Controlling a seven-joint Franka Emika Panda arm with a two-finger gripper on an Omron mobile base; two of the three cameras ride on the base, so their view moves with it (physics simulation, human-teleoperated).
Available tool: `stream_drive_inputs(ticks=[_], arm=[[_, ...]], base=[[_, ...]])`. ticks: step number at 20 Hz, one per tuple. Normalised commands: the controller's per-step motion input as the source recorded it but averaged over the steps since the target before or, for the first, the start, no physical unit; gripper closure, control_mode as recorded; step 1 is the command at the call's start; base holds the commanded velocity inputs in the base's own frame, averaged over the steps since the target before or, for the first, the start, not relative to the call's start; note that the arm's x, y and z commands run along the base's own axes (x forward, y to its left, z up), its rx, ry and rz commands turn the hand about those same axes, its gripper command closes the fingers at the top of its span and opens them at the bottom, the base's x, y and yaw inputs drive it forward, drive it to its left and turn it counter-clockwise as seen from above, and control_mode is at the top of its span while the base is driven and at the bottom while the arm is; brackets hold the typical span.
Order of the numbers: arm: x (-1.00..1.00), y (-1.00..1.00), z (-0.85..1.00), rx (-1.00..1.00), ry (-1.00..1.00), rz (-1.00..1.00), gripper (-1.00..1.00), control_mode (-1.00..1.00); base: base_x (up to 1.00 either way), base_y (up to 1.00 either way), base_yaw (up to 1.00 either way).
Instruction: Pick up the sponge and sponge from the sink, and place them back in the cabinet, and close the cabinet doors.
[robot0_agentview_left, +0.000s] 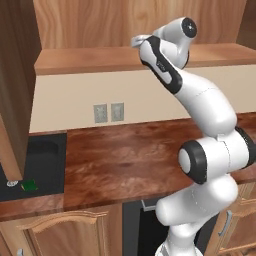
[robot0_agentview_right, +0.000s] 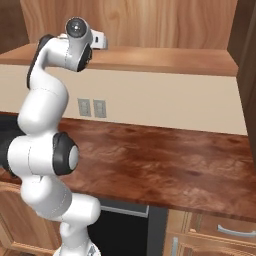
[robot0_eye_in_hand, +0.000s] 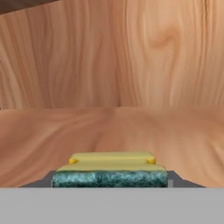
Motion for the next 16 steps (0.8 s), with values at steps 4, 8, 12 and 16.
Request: stream_drive_inputs(ticks=[4,8,12,16], arm=[[0.35,0.07,-0.19,-0.04,0.01,0.0,1.0,-1.0],[0.4,0.06,-0.18,-0.01,0.01,0.0,1.0,-1.0],[0.39,0.05,-0.13,0.0,0.0,0.0,1.0,-1.0],[0.32,0.04,-0.15,-0.01,0.01,0.0,1.0,-1.0]], base=[[0.0,0.0,0.0],[0.0,0.0,0.0],[0.0,0.0,0.0],[0.0,0.0,0.0]])
